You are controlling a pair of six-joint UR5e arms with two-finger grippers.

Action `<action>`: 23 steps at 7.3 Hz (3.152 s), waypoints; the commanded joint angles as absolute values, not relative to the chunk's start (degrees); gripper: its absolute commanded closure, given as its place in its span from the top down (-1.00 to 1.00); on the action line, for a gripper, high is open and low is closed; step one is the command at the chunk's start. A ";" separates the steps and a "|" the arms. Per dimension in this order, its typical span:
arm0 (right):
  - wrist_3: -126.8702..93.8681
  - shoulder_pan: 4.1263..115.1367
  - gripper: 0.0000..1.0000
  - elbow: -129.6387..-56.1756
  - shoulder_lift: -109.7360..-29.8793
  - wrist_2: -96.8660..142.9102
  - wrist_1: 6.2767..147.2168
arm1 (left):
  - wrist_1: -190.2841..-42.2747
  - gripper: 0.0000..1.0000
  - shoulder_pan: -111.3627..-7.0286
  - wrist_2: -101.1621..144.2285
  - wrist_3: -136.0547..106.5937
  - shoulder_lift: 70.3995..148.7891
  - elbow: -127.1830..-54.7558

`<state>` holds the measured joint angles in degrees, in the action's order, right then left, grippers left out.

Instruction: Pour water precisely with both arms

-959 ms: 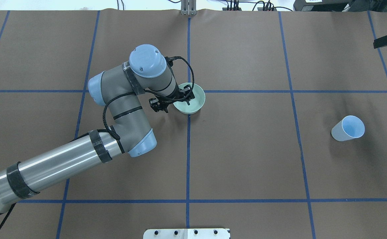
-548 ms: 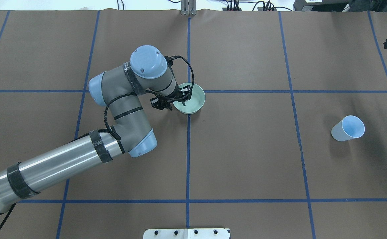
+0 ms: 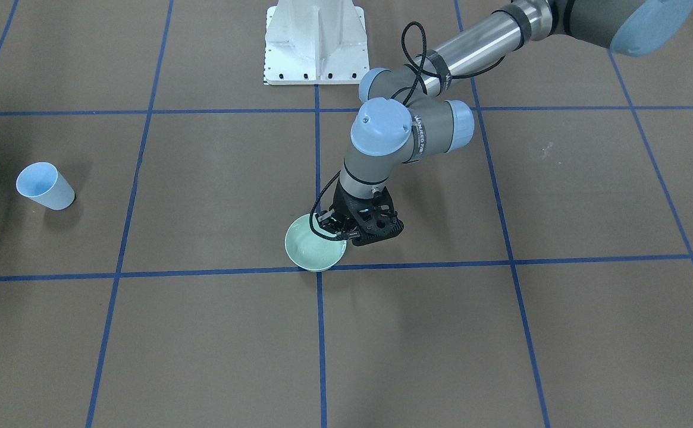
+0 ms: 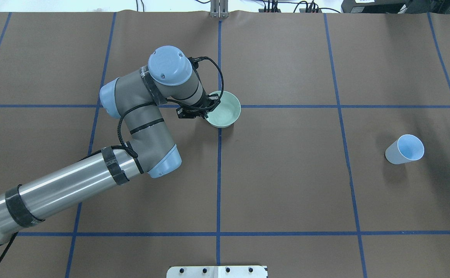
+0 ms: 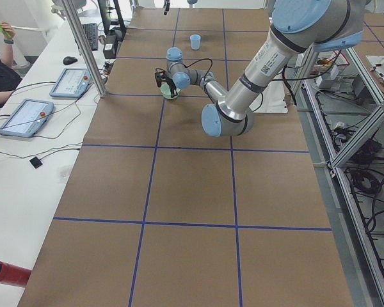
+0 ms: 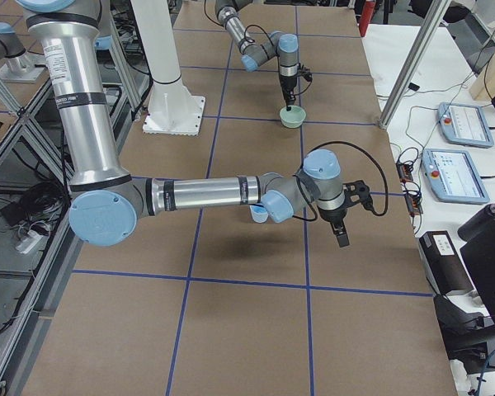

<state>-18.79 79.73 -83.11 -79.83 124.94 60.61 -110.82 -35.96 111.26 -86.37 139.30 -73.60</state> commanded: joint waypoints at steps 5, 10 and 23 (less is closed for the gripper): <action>-14.76 81.74 0.98 -81.21 -86.03 135.09 60.73 | -94.48 -1.00 -49.10 125.13 -63.78 106.07 -112.73; -15.56 81.83 0.98 -82.00 -87.45 134.83 60.65 | -110.86 -1.00 -55.36 126.39 -44.95 79.86 -111.29; -15.64 81.83 0.98 -82.62 -87.54 134.39 62.30 | -127.11 1.00 -71.98 134.38 -26.28 80.58 -89.64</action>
